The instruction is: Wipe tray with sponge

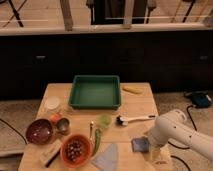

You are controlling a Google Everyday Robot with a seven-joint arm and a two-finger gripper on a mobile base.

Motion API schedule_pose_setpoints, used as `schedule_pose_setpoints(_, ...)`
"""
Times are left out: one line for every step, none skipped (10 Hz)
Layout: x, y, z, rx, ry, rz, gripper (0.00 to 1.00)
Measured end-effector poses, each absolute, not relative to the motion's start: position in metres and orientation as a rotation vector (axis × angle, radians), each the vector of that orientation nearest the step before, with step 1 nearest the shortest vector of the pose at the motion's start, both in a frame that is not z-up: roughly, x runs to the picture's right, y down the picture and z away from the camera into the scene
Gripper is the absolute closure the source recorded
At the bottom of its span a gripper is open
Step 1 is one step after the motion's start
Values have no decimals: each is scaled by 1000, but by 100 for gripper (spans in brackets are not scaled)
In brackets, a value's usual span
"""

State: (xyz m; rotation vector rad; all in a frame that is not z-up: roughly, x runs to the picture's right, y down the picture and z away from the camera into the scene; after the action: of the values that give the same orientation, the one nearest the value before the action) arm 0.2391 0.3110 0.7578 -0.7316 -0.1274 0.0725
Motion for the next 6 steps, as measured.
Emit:
schedule_pose_setpoints(239,311,758,-734,-130,72,20)
schedule_pose_setpoints(238,311,758,-736,-131,71,20)
schedule_pose_setpoints(237,311,758,-738,-134,69,20)
schedule_pose_setpoints(235,310,759,-740,-137,66,20)
schedule_pose_setpoints(233,310,758,-742,-140,62,20)
schedule_pose_setpoints(232,309,758,-744,-142,61,20)
